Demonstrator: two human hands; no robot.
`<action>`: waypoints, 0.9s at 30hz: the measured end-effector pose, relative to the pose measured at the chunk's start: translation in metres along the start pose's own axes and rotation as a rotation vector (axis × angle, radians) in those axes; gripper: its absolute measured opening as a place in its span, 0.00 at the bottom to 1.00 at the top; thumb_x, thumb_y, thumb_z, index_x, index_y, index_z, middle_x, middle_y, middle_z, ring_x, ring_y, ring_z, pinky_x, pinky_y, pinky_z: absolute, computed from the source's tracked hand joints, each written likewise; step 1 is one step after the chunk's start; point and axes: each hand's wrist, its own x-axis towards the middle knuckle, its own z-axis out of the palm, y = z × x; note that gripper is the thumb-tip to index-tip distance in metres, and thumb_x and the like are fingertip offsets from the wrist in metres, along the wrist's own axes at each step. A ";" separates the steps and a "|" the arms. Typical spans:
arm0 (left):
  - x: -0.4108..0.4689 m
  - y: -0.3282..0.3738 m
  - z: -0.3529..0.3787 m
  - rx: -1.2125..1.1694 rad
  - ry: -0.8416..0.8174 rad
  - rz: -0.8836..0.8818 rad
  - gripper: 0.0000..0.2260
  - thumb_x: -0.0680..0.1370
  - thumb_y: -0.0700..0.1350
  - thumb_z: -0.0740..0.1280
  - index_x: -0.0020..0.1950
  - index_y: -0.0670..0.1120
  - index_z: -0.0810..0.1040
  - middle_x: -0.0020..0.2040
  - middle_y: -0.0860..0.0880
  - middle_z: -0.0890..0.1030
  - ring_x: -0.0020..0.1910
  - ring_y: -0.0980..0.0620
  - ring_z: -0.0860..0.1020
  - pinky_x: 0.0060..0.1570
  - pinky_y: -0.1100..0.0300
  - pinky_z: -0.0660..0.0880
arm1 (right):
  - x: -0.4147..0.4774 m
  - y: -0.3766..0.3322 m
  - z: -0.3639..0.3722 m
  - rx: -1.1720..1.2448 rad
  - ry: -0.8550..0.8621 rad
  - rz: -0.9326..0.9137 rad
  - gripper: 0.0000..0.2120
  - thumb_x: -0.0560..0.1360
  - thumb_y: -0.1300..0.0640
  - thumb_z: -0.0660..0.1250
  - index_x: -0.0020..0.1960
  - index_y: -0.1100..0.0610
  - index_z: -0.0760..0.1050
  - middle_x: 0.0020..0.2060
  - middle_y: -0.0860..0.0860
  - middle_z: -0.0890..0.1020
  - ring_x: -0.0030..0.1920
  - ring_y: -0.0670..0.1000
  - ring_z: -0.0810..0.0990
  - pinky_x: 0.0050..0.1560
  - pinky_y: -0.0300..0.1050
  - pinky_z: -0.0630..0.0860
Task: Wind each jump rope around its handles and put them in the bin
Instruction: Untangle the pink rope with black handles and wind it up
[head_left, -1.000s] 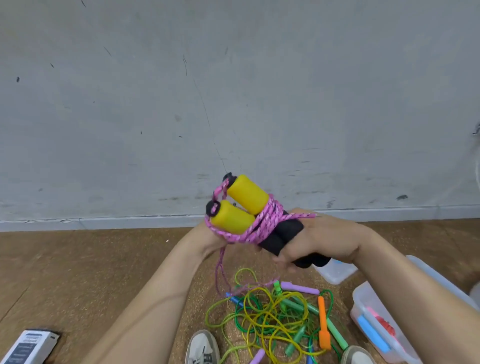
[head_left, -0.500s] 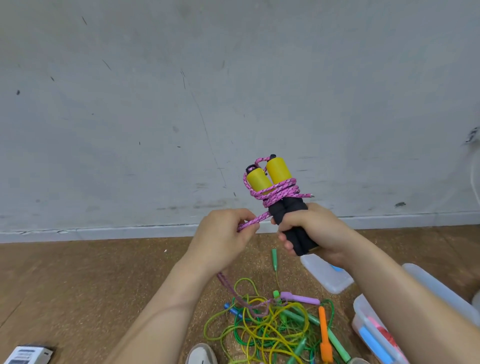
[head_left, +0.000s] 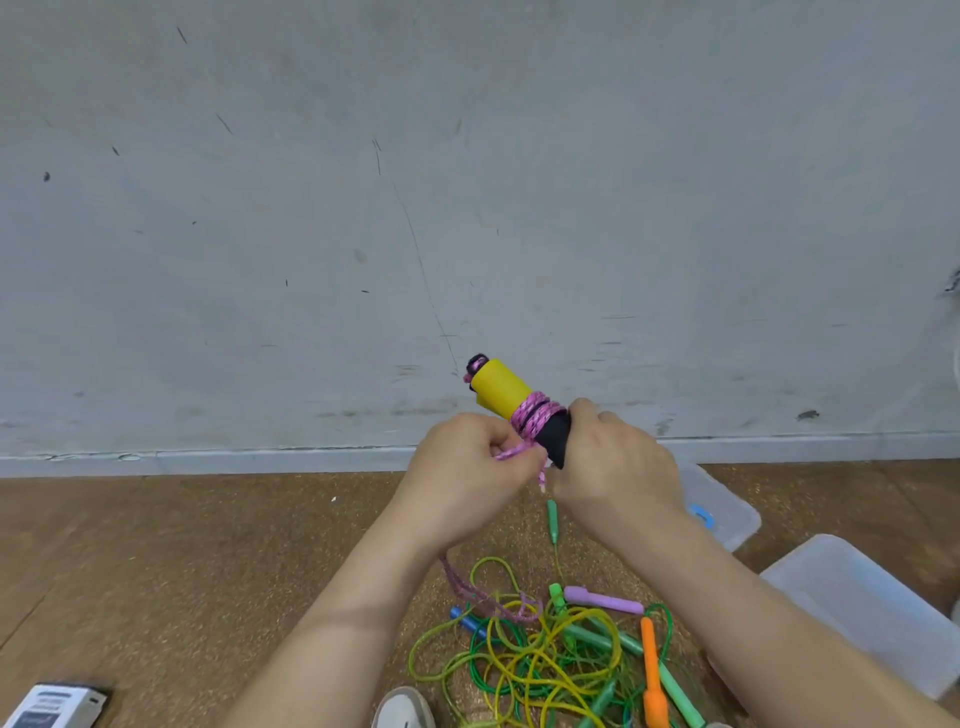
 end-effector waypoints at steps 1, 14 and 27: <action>-0.003 0.002 -0.001 0.102 -0.007 0.041 0.11 0.73 0.52 0.69 0.35 0.46 0.78 0.28 0.49 0.75 0.29 0.51 0.71 0.32 0.56 0.65 | 0.000 0.001 0.002 -0.027 -0.036 -0.009 0.15 0.74 0.48 0.65 0.50 0.54 0.62 0.48 0.53 0.77 0.49 0.58 0.79 0.38 0.46 0.65; 0.004 -0.018 -0.027 0.160 -0.248 0.125 0.06 0.67 0.52 0.77 0.39 0.52 0.84 0.36 0.52 0.83 0.38 0.56 0.78 0.43 0.57 0.74 | -0.017 -0.007 -0.013 -0.265 -0.188 -0.611 0.15 0.73 0.56 0.64 0.59 0.49 0.70 0.51 0.49 0.79 0.54 0.55 0.77 0.45 0.48 0.61; 0.005 -0.043 -0.052 -0.427 -0.523 -0.110 0.01 0.72 0.39 0.69 0.42 0.42 0.80 0.30 0.46 0.79 0.22 0.57 0.71 0.23 0.67 0.68 | -0.025 -0.005 -0.044 0.104 -0.307 -0.663 0.42 0.68 0.55 0.69 0.71 0.36 0.46 0.44 0.46 0.76 0.47 0.52 0.76 0.44 0.50 0.73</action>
